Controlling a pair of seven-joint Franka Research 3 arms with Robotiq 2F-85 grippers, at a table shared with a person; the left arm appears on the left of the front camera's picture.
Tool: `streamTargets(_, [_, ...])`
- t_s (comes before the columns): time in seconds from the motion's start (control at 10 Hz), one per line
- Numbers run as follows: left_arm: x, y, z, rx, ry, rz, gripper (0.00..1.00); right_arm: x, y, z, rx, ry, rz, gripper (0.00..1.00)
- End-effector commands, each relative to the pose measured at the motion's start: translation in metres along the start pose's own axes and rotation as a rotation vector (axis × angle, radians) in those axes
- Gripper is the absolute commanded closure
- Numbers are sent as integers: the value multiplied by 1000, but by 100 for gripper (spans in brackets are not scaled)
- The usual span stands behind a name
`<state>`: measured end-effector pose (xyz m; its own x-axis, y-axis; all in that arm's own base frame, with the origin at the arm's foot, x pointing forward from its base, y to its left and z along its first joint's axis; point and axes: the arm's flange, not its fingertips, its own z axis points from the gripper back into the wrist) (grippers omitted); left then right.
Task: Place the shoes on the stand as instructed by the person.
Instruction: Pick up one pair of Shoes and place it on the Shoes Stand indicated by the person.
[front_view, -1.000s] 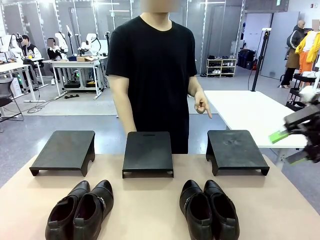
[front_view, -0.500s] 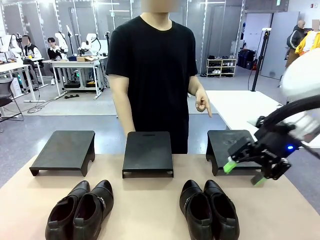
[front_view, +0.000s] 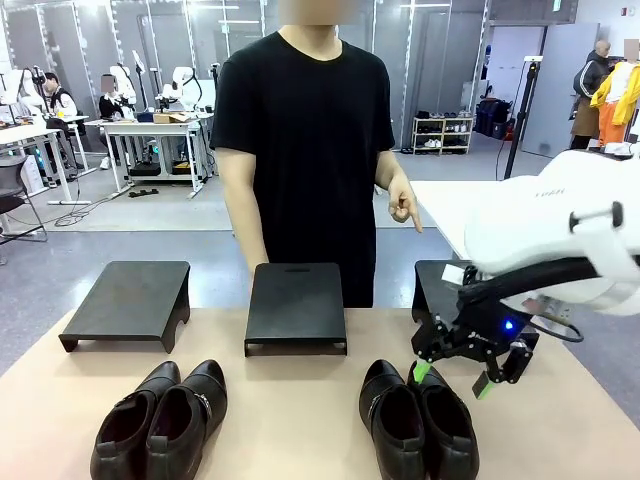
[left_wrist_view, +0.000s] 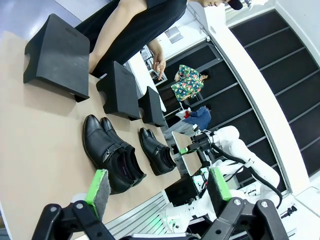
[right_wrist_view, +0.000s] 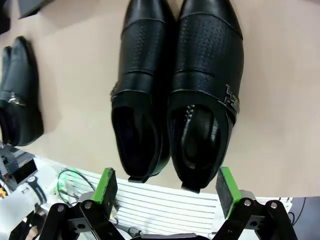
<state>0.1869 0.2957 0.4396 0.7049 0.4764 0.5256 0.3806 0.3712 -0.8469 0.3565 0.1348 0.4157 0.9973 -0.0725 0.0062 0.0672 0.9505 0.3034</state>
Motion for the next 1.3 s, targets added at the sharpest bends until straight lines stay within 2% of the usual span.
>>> streamTargets(0.0, [0, 0, 1, -10, -2, -17, 0, 0, 5, -25, -61, 18, -24, 0])
streamTargets(0.4, [0, 0, 1, -10, -2, -17, 0, 2, 17, -55, -158, -20, -7, 0])
streamTargets(1.2, [0, 0, 1, -10, -2, -17, 0, 0, 30, -87, -249, 18, 53, 0])
